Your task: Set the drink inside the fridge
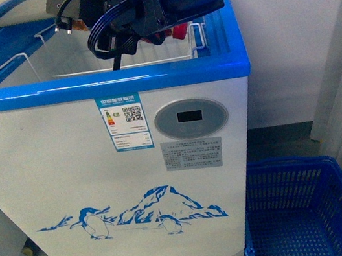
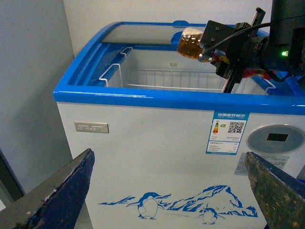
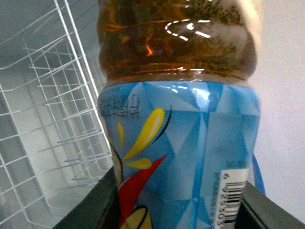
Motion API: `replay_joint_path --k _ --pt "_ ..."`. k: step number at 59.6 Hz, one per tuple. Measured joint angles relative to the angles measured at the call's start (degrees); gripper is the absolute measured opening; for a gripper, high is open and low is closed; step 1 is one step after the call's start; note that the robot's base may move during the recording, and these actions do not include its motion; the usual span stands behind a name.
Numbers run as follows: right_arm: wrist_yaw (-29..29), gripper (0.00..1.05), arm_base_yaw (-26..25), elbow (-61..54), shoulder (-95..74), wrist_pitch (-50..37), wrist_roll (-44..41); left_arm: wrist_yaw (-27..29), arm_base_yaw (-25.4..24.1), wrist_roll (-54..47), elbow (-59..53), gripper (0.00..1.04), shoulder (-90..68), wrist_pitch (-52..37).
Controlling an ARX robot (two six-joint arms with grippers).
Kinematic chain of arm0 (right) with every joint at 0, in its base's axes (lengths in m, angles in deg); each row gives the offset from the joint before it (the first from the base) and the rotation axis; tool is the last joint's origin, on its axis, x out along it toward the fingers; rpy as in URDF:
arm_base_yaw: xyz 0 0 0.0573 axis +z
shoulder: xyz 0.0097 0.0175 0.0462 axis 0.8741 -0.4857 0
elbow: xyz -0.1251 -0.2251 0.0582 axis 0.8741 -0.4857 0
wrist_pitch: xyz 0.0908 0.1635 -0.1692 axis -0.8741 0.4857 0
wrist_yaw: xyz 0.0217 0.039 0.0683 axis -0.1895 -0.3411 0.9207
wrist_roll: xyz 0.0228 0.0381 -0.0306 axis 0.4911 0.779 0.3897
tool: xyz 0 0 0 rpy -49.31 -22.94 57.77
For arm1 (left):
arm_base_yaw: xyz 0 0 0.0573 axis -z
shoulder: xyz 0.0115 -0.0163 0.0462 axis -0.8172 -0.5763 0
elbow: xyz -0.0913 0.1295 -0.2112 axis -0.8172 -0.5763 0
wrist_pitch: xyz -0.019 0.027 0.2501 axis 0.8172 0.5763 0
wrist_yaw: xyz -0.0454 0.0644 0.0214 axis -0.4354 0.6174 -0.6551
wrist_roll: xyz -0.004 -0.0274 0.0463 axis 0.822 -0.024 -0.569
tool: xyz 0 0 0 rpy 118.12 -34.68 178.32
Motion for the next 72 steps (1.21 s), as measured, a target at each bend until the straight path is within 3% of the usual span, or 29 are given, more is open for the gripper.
replay_joint_path --k 8,17,28,48,72 --pt "0.22 0.69 -0.04 1.2 -0.77 0.02 0.0 0.0 0.0 0.0 0.0 0.97 0.0 0.0" --pt "-0.63 0.99 -0.13 3.89 -1.18 -1.88 0.5 0.0 0.0 0.0 0.0 0.97 0.0 0.0" --pt "-3.15 0.97 -0.55 1.53 1.73 -4.68 9.84 0.0 0.0 0.0 0.0 0.97 0.0 0.0" --pt "-2.29 0.97 -2.47 -25.49 25.75 -8.59 32.68 0.0 0.0 -0.02 0.0 0.97 0.0 0.0" --pt "-1.92 0.97 -8.7 -57.29 48.7 -15.26 48.24 -0.02 0.0 0.0 0.0 0.97 0.0 0.0"
